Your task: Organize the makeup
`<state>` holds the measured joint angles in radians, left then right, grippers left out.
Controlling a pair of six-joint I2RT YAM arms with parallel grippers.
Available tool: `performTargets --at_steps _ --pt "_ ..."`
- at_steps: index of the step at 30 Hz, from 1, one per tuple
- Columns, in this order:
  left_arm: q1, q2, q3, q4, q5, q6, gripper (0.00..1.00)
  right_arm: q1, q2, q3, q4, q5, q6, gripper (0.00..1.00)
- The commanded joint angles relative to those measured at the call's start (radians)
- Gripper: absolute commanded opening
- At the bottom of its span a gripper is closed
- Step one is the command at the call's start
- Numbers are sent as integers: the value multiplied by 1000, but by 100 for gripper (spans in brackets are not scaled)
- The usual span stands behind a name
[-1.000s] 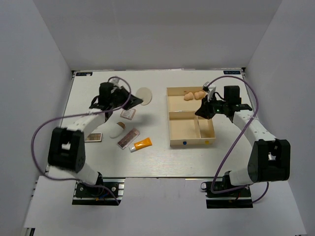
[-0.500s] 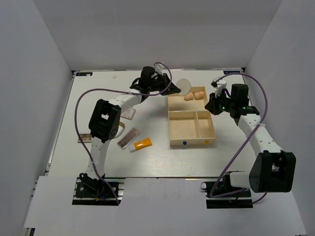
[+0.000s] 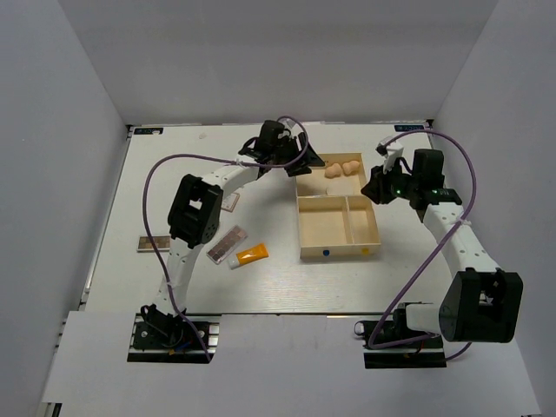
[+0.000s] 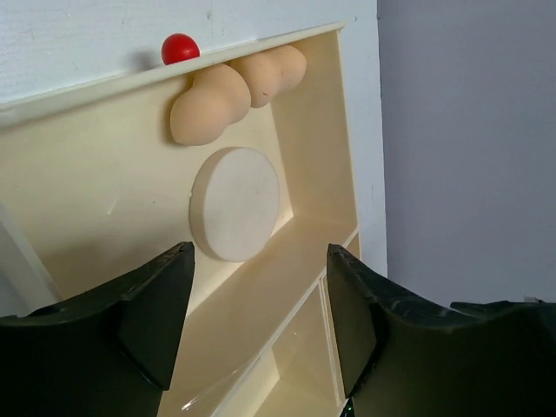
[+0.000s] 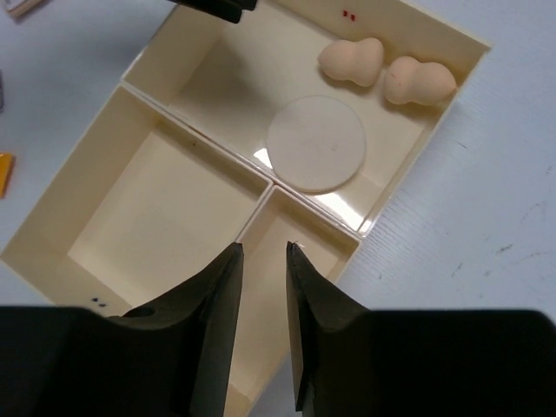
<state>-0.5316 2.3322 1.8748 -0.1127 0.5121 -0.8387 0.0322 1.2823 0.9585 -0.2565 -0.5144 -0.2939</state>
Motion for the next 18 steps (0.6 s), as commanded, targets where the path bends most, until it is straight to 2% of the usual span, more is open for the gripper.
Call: performTargets --at_steps 1,4,6,8,9,10,11,13,14,15,16,17,18 --pt "1 -103 37 17 -12 7 71 -3 -9 34 -42 -175 -89 34" --pt "24 -197 20 41 -23 7 65 6 17 72 -162 -376 -234 35" --pt "35 -305 -61 48 -46 19 54 18 40 85 -194 -498 -287 31" --pt "62 -394 -182 25 -104 65 40 37 72 109 -246 -564 -370 25" --pt "62 -486 -230 12 -124 78 31 75 87 121 -263 -581 -401 18" --pt "77 -535 -280 -17 -170 102 15 92 112 147 -289 -590 -440 15" --pt "93 -581 -395 -31 -194 108 8 116 124 148 -338 -589 -441 11" --pt "111 -723 -515 -88 -242 107 0 218 159 181 -359 -564 -441 10" --pt "126 -769 -628 -111 -283 104 0 251 172 192 -359 -528 -441 11" --pt "136 -812 -679 -136 -305 99 0 311 187 195 -395 -504 -647 15" --pt "136 -899 -728 -180 -351 90 0 374 215 198 -394 -481 -662 18" --pt "146 -942 -817 -209 -380 84 0 429 230 203 -382 -436 -677 29" --pt "157 -983 -853 -241 -414 69 3 454 248 204 -368 -411 -674 37"
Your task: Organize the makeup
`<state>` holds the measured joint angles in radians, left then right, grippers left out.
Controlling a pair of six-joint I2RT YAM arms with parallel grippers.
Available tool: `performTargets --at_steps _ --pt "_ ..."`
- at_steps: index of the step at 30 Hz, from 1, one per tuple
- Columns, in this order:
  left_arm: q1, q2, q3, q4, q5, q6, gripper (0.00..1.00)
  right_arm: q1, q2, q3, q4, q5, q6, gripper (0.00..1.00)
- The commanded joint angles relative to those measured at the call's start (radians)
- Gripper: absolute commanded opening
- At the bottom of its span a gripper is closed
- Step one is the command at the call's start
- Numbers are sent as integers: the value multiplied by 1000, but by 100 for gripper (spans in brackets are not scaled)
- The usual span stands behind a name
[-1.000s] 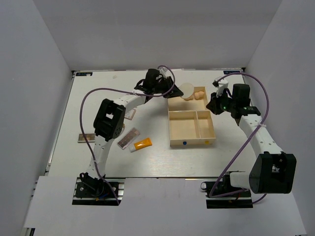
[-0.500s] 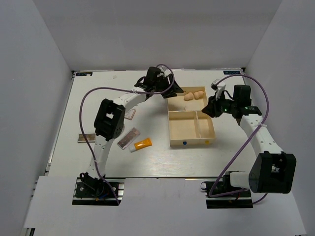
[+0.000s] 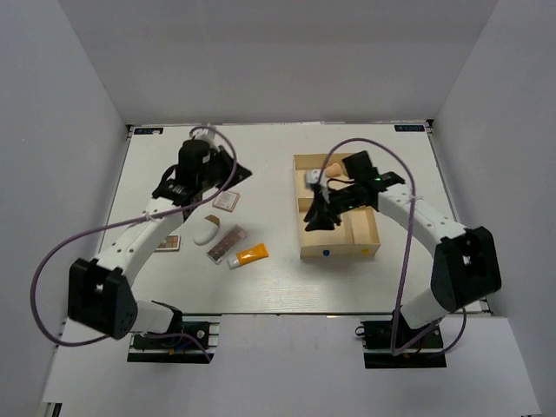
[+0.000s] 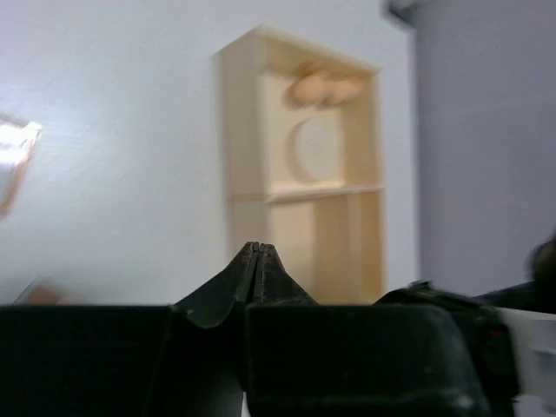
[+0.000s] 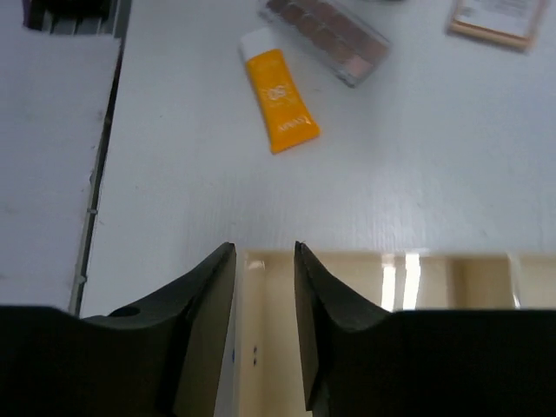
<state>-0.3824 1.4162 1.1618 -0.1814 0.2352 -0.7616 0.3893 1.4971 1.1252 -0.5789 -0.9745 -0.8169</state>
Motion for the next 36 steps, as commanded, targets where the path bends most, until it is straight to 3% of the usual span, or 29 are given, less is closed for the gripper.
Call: performTargets --at_steps 1,4,5,8,12,18,36 --pt "8 -153 -174 -234 -166 -34 15 149 70 41 -45 74 -151 41" --pt "28 -311 -261 -361 -304 -82 48 250 158 73 62 163 -93 55" --pt "28 -345 -272 -395 -363 -94 65 281 179 88 79 192 -79 57" --pt "37 -443 -281 -542 -491 -152 78 351 279 172 102 241 -68 60" --pt "37 -536 -271 -737 -605 -261 83 414 385 275 117 299 -64 64" --pt "37 -664 -310 -872 -657 -399 84 496 474 314 136 346 -68 66" --pt "37 -746 -321 -965 -652 -509 88 592 598 321 232 484 -48 68"
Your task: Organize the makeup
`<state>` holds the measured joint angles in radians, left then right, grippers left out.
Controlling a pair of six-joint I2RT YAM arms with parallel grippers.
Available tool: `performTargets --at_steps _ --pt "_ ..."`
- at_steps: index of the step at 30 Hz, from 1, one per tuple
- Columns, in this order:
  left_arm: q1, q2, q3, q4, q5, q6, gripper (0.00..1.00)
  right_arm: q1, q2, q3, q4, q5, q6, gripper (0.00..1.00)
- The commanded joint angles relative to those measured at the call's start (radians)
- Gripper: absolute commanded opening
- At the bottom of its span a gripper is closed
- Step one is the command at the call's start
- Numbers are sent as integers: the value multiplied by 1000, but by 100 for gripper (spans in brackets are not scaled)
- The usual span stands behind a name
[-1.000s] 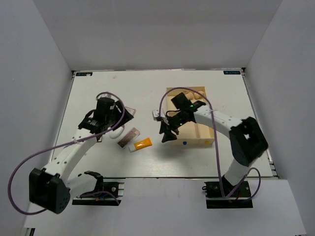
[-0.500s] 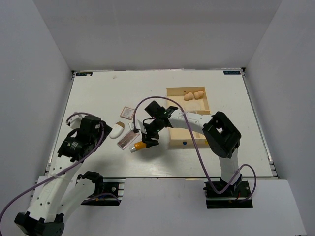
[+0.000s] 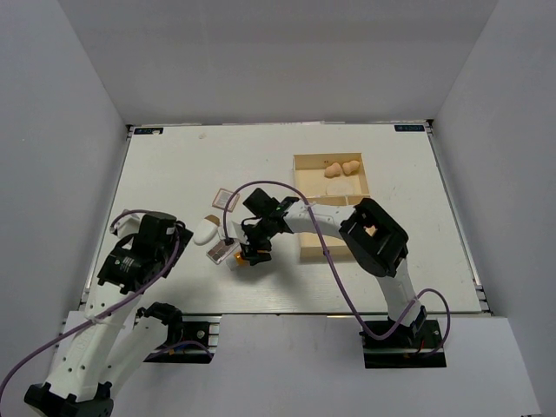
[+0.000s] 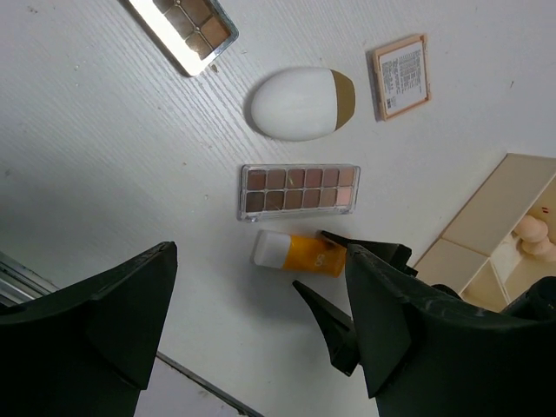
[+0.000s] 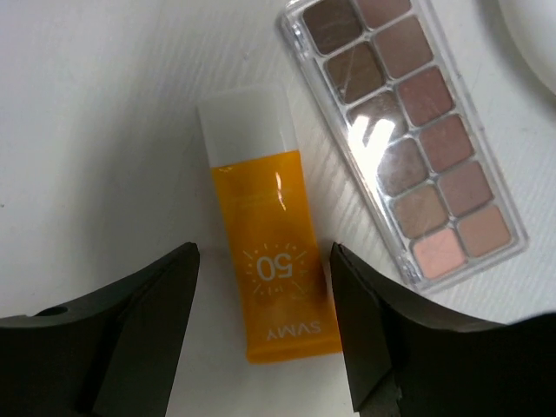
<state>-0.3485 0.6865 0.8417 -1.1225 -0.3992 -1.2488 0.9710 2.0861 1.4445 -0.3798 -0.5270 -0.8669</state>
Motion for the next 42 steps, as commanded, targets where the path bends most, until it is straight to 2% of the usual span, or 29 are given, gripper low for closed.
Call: performTargets --at_steps 1,3,6,7,9,10,12,17,24,32,39,40,42 --pt "3 -19 -6 -22 -17 -21 88 11 11 -2 38 50 2 67" --pt "3 -24 -15 -14 -7 -26 88 11 15 -18 45 58 0 66" --pt "3 -28 -33 3 5 -28 88 6 14 -33 38 68 -1 56" --pt "3 -27 -44 15 8 -29 87 3 9 -36 33 67 -1 45" --pt "3 -28 -58 33 22 -24 86 -3 -14 -53 16 53 -4 34" --pt "3 -25 -75 53 25 -24 86 -8 -46 -62 9 45 -7 25" --pt "3 -16 -95 72 40 -23 85 -21 -90 -91 -1 7 -7 18" --pt "3 14 -165 168 74 -15 84 -57 -297 -113 -37 -60 43 16" --pt "3 191 -176 348 91 109 84 -155 -488 -139 -48 -33 131 16" --pt "3 433 -64 512 26 461 85 -305 -632 -341 18 185 192 16" --pt "3 565 -52 711 51 815 86 -465 -701 -449 50 243 244 16" --pt "3 577 -58 730 51 842 86 -480 -701 -456 45 242 249 17" --pt "3 625 -56 765 69 923 87 -495 -701 -472 38 231 253 33"
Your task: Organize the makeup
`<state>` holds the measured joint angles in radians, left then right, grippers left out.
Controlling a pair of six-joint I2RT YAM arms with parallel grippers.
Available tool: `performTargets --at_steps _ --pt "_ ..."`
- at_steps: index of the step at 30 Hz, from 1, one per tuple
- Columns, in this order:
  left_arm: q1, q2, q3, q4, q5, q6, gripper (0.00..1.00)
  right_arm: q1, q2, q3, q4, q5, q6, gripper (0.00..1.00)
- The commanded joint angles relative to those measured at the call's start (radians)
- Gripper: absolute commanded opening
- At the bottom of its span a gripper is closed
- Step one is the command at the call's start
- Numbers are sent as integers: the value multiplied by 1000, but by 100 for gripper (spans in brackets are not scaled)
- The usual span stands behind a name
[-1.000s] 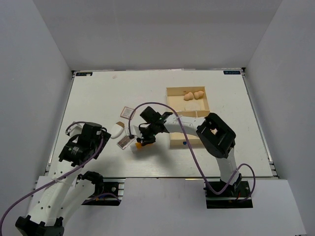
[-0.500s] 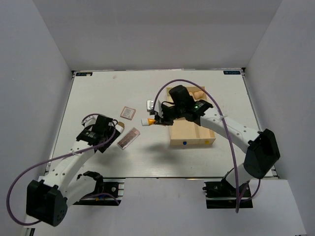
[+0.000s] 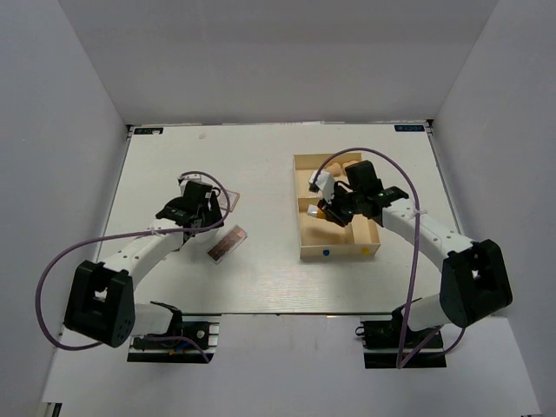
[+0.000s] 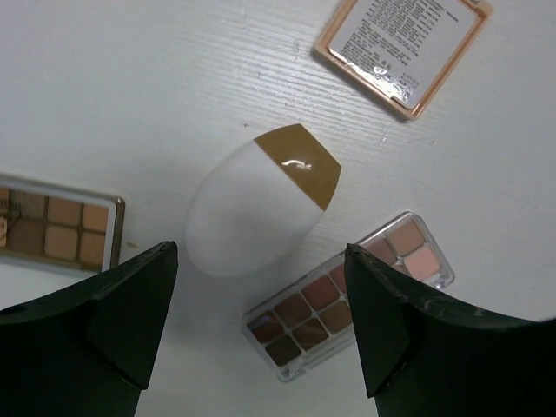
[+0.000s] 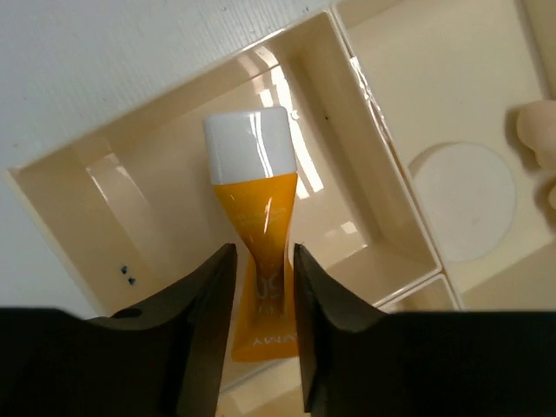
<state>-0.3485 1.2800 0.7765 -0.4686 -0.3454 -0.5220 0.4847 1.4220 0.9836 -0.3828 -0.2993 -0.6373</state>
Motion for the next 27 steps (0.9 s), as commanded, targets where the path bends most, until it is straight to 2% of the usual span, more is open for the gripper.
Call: performTargets --at_steps 1,2,4,5,8,14,25,27 --pt "3 47 20 117 22 220 87 -20 -35 -13 36 3 27 42" --pt "3 65 27 113 23 235 87 -26 -29 -14 32 -4 31 54" --pt "3 122 64 101 19 273 88 -34 -31 -14 28 -15 44 61" --pt "3 139 76 85 20 286 89 -41 -35 -13 27 -20 45 69" --pt "3 203 124 55 54 347 89 -52 -41 -3 21 -34 56 76" --pt "3 272 167 39 141 457 90 -86 -63 9 4 -64 77 77" --pt "32 400 201 -37 186 462 91 -150 -100 17 -8 -113 102 77" --pt "32 420 208 -47 201 458 87 -162 -103 17 -8 -121 106 77"
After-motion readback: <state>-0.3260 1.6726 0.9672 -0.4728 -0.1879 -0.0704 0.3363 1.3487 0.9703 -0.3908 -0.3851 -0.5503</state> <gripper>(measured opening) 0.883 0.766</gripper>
